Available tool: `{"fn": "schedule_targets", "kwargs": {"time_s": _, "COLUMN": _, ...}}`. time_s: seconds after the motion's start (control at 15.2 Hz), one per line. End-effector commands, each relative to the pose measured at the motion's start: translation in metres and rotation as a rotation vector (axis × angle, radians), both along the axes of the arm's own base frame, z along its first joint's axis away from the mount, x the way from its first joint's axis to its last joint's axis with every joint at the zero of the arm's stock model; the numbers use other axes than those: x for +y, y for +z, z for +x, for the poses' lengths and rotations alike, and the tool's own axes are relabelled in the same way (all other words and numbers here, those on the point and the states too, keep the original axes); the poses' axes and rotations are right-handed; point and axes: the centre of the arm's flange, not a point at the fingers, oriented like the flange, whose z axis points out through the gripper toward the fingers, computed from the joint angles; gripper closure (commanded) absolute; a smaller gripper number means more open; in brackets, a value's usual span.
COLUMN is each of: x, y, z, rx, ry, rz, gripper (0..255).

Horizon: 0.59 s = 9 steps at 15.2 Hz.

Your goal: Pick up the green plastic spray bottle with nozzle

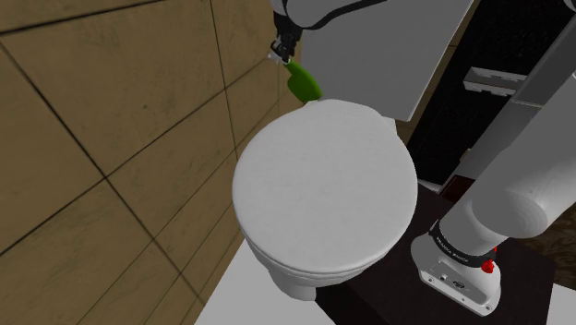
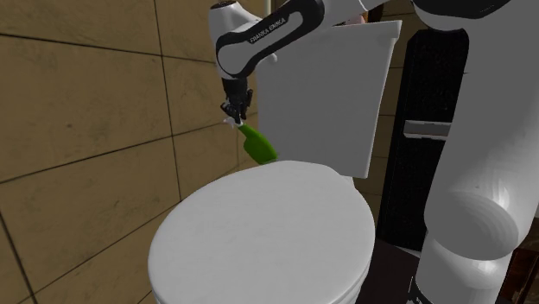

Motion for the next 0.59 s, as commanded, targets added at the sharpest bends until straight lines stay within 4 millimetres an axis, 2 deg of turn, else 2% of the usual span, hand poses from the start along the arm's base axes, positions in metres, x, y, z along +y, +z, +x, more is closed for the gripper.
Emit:
{"fn": "schedule_targets", "kwargs": {"time_s": 0.0, "x": 0.001, "y": 0.011, "z": 0.001, "rx": -0.002, "ry": 0.000, "rz": 0.000, "gripper": 255}}
{"fn": "schedule_targets", "kwargs": {"time_s": 0.4, "x": 0.001, "y": 0.043, "z": 0.001, "rx": -0.002, "ry": 0.000, "rz": 0.000, "gripper": 255}}
{"fn": "schedule_targets", "kwargs": {"time_s": 0.53, "x": 0.001, "y": 0.044, "z": 0.001, "rx": -0.002, "ry": 0.000, "rz": 0.000, "gripper": 255}}
